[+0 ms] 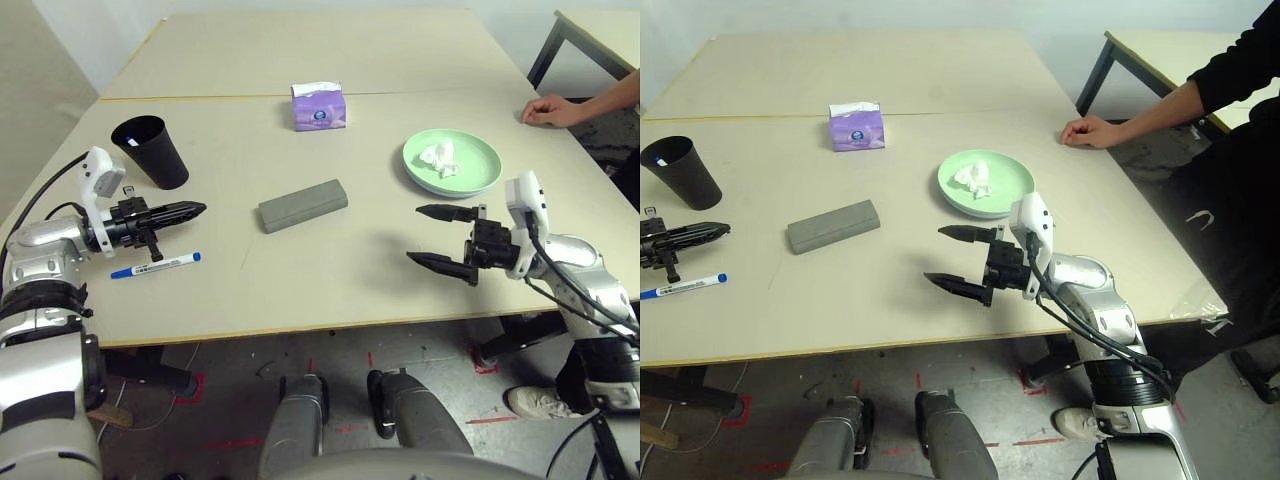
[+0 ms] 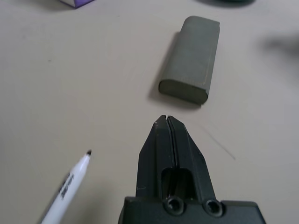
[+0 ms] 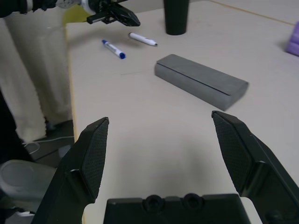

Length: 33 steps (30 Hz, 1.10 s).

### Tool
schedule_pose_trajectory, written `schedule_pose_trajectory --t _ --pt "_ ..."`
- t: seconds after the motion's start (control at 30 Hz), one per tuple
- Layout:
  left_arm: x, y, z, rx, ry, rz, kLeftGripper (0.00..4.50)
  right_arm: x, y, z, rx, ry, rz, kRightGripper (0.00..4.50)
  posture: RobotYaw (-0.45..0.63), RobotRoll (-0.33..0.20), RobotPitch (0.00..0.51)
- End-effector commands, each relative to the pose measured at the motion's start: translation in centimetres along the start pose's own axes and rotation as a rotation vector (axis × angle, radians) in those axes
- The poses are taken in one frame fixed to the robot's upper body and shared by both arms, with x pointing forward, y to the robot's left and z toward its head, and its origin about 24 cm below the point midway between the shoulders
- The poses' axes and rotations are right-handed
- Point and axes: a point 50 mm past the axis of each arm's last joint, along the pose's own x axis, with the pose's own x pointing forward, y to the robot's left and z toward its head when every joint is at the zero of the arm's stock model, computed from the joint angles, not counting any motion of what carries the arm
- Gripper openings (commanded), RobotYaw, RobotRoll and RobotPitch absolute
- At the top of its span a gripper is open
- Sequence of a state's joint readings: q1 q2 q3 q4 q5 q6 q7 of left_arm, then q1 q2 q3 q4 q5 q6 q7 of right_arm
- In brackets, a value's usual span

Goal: Organize and tidy the items on the table.

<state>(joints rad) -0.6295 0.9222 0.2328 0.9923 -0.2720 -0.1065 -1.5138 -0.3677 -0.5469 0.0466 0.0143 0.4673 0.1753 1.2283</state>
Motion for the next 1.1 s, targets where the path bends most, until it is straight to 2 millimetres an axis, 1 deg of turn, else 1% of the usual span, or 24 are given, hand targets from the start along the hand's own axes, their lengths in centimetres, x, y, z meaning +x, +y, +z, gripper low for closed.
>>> schedule_pose_trajectory --t 0.03,0.07,0.17,0.2,0.27,0.37,0.43,0.53,0.6,0.67,0.73,0.83,0.97,1.1 --pt "-1.4 -0.4 0.5 0.041 0.059 -0.057 0.58 0.4 0.0 0.0 0.009 -0.012 0.025 4.50 0.01 0.000 0.138" --pt "-1.7 -0.5 0.6 0.060 0.087 -0.070 0.89 0.5 0.0 0.1 0.009 -0.016 0.030 4.50 0.01 0.000 0.138" --pt "-3.1 -0.4 1.8 0.109 0.176 -0.085 1.88 0.8 0.4 0.1 0.007 -0.019 0.080 4.50 0.01 0.000 0.141" --pt "-3.3 -0.4 2.0 0.123 0.196 -0.088 2.26 0.9 0.5 0.1 0.008 -0.018 0.092 4.50 0.02 0.000 0.143" --pt "-3.9 -0.2 3.0 0.172 0.275 -0.102 2.90 1.3 0.9 0.1 0.012 -0.021 0.135 4.50 0.02 0.000 0.145" --pt "-4.3 -0.2 4.4 0.247 0.393 -0.140 3.80 1.7 1.3 0.0 0.020 -0.029 0.174 4.50 0.02 0.000 0.150" --pt "-4.2 -0.1 5.3 0.305 0.459 -0.166 4.48 1.9 1.4 0.0 0.023 -0.036 0.190 4.50 0.03 0.000 0.153" --pt "-3.6 0.1 6.5 0.375 0.530 -0.208 4.48 2.2 1.6 0.1 0.026 -0.049 0.201 4.50 0.02 0.000 0.159" --pt "-3.1 0.0 6.8 0.425 0.597 -0.256 4.48 2.5 1.7 0.2 0.026 -0.058 0.207 4.50 0.01 0.000 0.165" --pt "-2.5 -0.1 6.6 0.479 0.668 -0.310 4.48 2.8 1.9 0.2 0.025 -0.063 0.211 4.50 0.00 0.000 0.171" --pt "-2.1 -0.3 6.0 0.501 0.717 -0.357 4.48 3.0 2.1 0.2 0.026 -0.065 0.213 4.50 -0.01 0.000 0.173" --pt "-1.5 -0.4 5.2 0.489 0.739 -0.401 4.48 3.1 2.3 0.2 0.026 -0.065 0.211 4.50 -0.02 0.000 0.172" --pt "-1.3 -0.4 3.7 0.496 0.798 -0.449 4.48 2.9 2.3 0.4 0.022 -0.057 0.205 4.50 -0.03 0.000 0.170" --pt "-1.5 -0.2 2.8 0.492 0.849 -0.461 4.48 2.7 2.0 0.7 0.016 -0.049 0.198 4.50 -0.03 0.000 0.162"
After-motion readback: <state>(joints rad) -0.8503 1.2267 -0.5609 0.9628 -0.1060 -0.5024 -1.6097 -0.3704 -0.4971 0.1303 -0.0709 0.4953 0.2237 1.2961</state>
